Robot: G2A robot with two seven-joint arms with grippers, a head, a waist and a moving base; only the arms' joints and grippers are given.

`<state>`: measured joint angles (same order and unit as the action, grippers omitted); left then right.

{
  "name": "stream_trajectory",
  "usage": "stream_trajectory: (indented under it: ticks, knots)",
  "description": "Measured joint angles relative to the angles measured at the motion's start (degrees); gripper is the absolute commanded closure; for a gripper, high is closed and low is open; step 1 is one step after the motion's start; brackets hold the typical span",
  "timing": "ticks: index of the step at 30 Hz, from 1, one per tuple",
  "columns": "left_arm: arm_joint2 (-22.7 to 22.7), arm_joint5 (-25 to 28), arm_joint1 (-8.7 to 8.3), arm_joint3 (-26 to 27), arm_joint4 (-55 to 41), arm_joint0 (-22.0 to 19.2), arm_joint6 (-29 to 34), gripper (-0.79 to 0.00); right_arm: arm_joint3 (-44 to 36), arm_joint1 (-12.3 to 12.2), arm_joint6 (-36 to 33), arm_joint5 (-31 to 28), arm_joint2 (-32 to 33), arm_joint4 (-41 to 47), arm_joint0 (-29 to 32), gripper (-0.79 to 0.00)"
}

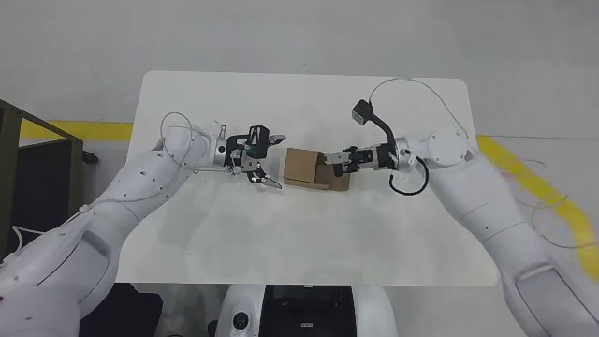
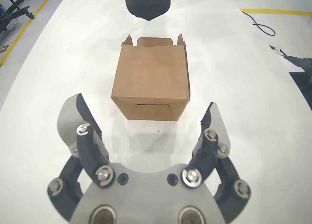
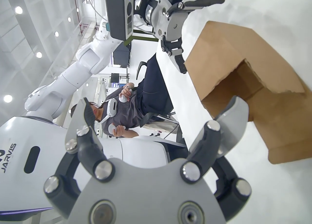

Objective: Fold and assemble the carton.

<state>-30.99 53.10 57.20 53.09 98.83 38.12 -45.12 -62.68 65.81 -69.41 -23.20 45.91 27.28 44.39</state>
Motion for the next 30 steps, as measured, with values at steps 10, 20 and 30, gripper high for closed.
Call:
stream_trajectory:
  ticks: [10,20,30]
  knots:
    - [0.0,0.0,-0.02,0.1,0.0,0.0,0.0,-0.785,-6.9,-1.7,7.6,4.5,3.9,-1.9,6.5,-0.785]
    - [-0.1,-0.2,0.06,0.2,-0.7,0.5,0.9,-0.785,-6.9,-1.7,7.7,4.5,3.9,-1.9,6.5,-0.61]
    - [-0.9,1.2,0.87,1.2,-4.1,1.0,5.3,-0.785,-13.8,-3.8,8.9,4.5,8.4,-6.9,13.8,-0.348]
